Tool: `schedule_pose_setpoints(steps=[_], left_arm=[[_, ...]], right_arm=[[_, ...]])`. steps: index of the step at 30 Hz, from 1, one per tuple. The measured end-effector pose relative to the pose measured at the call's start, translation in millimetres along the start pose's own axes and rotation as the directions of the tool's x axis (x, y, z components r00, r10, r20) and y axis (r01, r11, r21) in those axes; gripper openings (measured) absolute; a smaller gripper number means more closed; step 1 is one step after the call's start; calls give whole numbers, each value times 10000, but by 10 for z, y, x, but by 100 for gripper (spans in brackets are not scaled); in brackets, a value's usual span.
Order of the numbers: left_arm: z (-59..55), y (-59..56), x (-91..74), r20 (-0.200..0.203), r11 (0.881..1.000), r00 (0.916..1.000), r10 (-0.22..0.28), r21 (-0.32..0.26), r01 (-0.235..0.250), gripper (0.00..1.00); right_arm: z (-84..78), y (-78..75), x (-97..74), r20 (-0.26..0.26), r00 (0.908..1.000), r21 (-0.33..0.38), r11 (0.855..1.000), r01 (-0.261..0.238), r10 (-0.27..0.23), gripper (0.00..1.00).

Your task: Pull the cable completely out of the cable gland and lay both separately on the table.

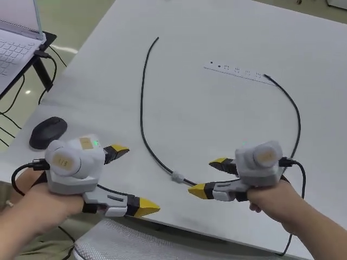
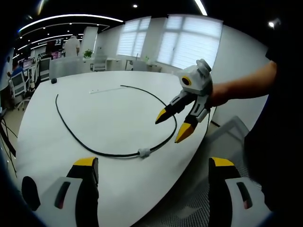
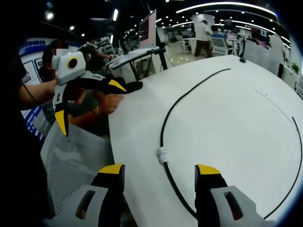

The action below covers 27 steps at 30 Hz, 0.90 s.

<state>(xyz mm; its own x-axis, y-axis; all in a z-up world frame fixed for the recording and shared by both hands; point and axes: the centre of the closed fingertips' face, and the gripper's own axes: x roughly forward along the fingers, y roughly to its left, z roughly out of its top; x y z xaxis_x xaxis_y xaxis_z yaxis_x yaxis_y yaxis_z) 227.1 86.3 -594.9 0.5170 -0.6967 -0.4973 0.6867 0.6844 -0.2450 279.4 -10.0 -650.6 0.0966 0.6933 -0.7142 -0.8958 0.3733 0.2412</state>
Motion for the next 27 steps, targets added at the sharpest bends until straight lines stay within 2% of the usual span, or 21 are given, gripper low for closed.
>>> schedule_pose_setpoints(steps=[9,17,27], left_arm=[[-61,63,27,-136,10000,9999,-34,-62,34,96],[-134,104,32,-261,9998,9996,-117,-174,113,95],[-210,102,13,-444,9994,9988,-224,-286,212,95]], right_arm=[[-41,-102,234,-659,9978,-72,10000,-7,2,43],[-86,-89,404,-1053,9941,-124,9995,-282,268,35],[-162,-76,622,-1460,9880,-380,9977,-555,494,25]])
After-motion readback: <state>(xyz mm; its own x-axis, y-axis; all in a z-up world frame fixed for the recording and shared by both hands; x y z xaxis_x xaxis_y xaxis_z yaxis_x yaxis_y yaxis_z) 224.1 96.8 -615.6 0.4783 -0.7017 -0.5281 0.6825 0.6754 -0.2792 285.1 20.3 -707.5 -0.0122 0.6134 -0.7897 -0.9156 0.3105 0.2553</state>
